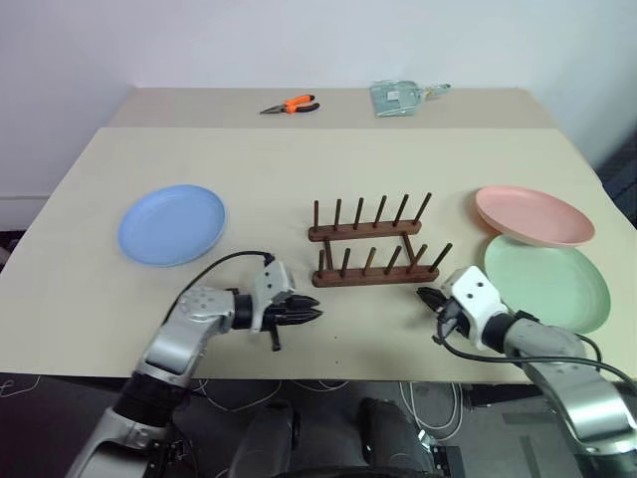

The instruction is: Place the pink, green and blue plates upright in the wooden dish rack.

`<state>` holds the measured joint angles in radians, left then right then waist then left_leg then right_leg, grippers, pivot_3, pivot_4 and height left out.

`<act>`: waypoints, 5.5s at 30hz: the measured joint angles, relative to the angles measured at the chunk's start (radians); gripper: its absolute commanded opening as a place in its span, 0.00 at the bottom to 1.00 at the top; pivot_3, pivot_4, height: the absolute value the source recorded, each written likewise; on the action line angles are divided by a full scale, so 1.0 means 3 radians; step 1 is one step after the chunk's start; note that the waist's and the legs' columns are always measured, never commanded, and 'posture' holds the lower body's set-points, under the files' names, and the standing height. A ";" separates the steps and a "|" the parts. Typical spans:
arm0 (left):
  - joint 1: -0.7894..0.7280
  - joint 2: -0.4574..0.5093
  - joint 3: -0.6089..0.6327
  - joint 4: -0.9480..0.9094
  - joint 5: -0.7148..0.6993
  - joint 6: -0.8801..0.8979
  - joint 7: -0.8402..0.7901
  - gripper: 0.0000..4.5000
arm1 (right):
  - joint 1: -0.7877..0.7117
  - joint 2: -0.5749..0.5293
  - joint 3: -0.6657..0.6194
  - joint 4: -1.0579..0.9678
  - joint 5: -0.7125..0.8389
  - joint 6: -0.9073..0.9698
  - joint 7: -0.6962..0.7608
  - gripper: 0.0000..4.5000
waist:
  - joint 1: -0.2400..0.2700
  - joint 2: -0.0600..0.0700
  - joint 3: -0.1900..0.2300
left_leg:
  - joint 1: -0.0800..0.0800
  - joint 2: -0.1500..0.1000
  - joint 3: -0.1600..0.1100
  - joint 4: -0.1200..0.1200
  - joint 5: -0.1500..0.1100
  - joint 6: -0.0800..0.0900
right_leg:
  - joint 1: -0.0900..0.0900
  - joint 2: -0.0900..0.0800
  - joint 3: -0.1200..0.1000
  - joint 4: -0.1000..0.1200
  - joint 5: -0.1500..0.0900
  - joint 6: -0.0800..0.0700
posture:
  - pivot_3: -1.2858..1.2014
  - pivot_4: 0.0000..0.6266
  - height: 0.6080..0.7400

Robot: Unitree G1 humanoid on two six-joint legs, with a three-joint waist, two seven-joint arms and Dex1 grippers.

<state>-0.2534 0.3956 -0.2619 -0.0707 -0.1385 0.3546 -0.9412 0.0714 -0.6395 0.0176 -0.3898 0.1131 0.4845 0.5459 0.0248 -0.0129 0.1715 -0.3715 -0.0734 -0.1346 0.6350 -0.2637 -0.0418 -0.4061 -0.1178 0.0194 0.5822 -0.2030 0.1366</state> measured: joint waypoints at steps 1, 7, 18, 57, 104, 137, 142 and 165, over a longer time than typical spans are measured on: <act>-0.0045 -0.0117 -0.0024 0.0059 0.0087 -0.0039 0.0203 0.18 | -0.0076 0.0054 0.0043 0.0065 -0.0067 -0.0024 -0.0068 0.00 | 0.0012 0.0000 -0.0001 | 0.0002 0.0000 0.0002 0.0002 0.0000 0.0000 | 0.0002 0.0000 0.0001 0.0001 0.0001 -0.0001 | 0.52 0.24 1.00; -0.0489 -0.0556 0.0040 0.0740 0.0381 -0.0202 0.1172 0.18 | -0.0611 0.0373 0.0182 0.0696 -0.0336 -0.0153 -0.0427 0.00 | -0.0002 -0.0012 -0.0016 | 0.0018 0.0002 0.0002 0.0006 0.0000 -0.0001 | 0.0012 0.0007 -0.0001 0.0009 0.0004 -0.0004 | 0.52 0.24 1.00; -0.0729 -0.0509 0.0157 0.1201 0.0423 -0.0535 0.1328 0.16 | -0.0905 0.0247 0.0157 0.1094 -0.0442 -0.0422 -0.0304 0.48 | -0.0054 -0.0011 -0.0018 | 0.0028 0.0002 0.0005 -0.0010 0.0001 -0.0001 | 0.0013 0.0007 0.0001 0.0009 0.0007 0.0011 | 0.52 0.24 1.00; -0.0128 -0.0047 0.0025 -0.0352 -0.0398 0.0157 0.0311 0.16 | -0.1849 0.0654 -0.1339 -0.0185 0.1913 0.0804 -0.0705 0.01 | -0.0098 0.0001 0.0001 | -0.0005 0.0005 -0.0009 -0.0010 0.0000 0.0000 | -0.0011 0.0009 -0.0003 0.0005 0.0010 -0.0012 | 0.52 0.24 1.00; -0.0072 -0.0028 -0.0001 -0.0368 -0.0420 0.0108 0.0268 0.16 | -0.1284 0.0069 -0.1616 -0.0141 0.2197 0.0920 -0.1644 1.00 | -0.0034 0.0004 0.0003 | -0.0009 0.0002 0.0002 -0.0011 -0.0002 0.0005 | -0.0010 0.0004 -0.0003 -0.0009 0.0007 -0.0012 | 0.52 0.24 1.00; -0.0194 -0.0088 -0.0086 -0.0238 -0.0511 -0.0068 0.0063 0.16 | -0.0721 -0.0083 -0.1340 -0.0266 0.0624 0.0724 -0.1109 0.01 | -0.0053 0.0016 0.0013 | -0.0007 0.0004 0.0015 -0.0007 -0.0004 0.0007 | -0.0012 0.0002 0.0003 -0.0008 0.0000 0.0000 | 0.52 0.24 1.00; -0.0202 -0.0078 -0.0055 -0.0181 -0.0510 -0.0132 0.0062 0.16 | -0.1940 0.0115 -0.2064 -0.0467 0.1784 0.1041 -0.1261 0.01 | -0.0043 0.0014 0.0012 | -0.0007 0.0006 0.0001 -0.0015 -0.0004 0.0007 | -0.0011 0.0005 -0.0005 -0.0008 0.0005 -0.0008 | 0.52 0.24 1.00; -0.0044 0.0177 0.0655 0.0030 -0.0521 -0.0383 0.0292 0.16 | -0.2716 0.1530 -0.0837 0.0173 0.4292 0.0816 -0.2830 0.01 | -0.0135 0.0023 0.0013 | -0.0008 0.0005 0.0000 -0.0020 -0.0003 0.0007 | -0.0027 0.0010 -0.0001 0.0006 0.0016 -0.0007 | 0.52 0.24 1.00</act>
<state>-0.2666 0.4486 -0.0654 -0.0616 -0.2948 0.2398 -0.8535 -0.7434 -0.1807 -0.2335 -0.3380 1.4007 0.7295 -0.3030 -0.0157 -0.0060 0.1755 -0.3739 -0.0719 -0.1347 0.6289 -0.2645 -0.0398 -0.4141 -0.1148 0.0191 0.5840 -0.1983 0.1346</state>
